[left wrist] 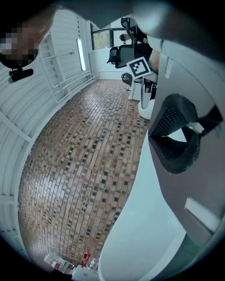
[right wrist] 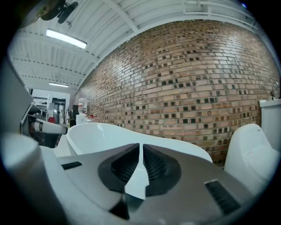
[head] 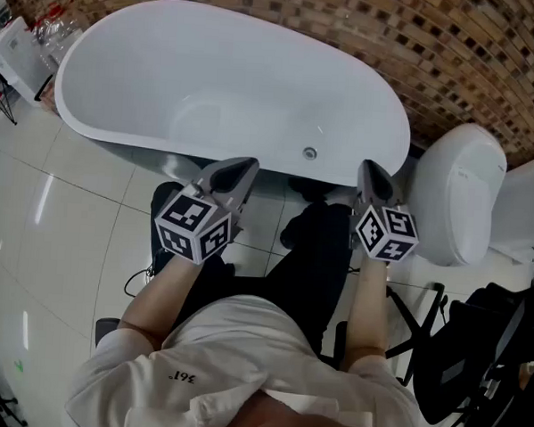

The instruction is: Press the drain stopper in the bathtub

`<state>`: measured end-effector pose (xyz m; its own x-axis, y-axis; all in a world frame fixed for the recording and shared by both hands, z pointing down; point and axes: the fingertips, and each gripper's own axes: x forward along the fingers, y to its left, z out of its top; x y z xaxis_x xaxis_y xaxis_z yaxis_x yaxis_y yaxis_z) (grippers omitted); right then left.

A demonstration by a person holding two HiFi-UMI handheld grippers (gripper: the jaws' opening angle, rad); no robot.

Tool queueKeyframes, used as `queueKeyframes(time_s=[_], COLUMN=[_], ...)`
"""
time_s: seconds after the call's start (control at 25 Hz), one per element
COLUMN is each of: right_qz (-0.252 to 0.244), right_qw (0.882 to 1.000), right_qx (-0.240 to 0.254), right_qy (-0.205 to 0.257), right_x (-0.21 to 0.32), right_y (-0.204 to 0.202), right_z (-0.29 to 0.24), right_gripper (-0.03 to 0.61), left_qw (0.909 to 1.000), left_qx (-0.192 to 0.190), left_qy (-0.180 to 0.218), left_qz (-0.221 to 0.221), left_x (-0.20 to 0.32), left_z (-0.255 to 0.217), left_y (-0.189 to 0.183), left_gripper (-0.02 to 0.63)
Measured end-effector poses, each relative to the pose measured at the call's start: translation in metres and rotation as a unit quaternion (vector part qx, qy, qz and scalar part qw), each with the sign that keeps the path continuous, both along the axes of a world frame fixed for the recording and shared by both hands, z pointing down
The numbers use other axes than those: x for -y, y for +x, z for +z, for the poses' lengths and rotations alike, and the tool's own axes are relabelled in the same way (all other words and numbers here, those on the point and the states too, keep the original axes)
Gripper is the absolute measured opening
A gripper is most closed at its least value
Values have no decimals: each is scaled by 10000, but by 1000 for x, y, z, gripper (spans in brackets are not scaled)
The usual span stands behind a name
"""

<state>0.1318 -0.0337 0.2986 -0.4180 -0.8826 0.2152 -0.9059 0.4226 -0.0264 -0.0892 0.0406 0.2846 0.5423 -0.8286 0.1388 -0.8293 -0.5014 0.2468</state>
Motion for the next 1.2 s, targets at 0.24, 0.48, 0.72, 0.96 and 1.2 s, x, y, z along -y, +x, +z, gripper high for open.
queueKeyframes(time_s=[0.24,0.48,0.72,0.96,1.2], right_qz=[59,165,-58,-395,-513], right_qw=[9999,9997,9993,9971,9957], right_qx=[-89,-177,-355,-602,-717], right_qy=[21,4,74,238,287], right_x=[18,23,40,66,101], right_y=[8,15,2,-15,-19], right_z=[4,6,-11,-38,-53], right_gripper=[37,37,37,37,37], left_qw=[9999,9997,9986,9965,9967], left_qx=[77,170,350,483,480], left_qy=[99,111,312,562,552], left_qz=[-34,125,248,387,358], left_x=[24,39,61,86,118], left_z=[-1,2,-16,-37,-38], left_y=[-3,-3,-8,-9,-9], left_gripper=[3,3,2,3,3])
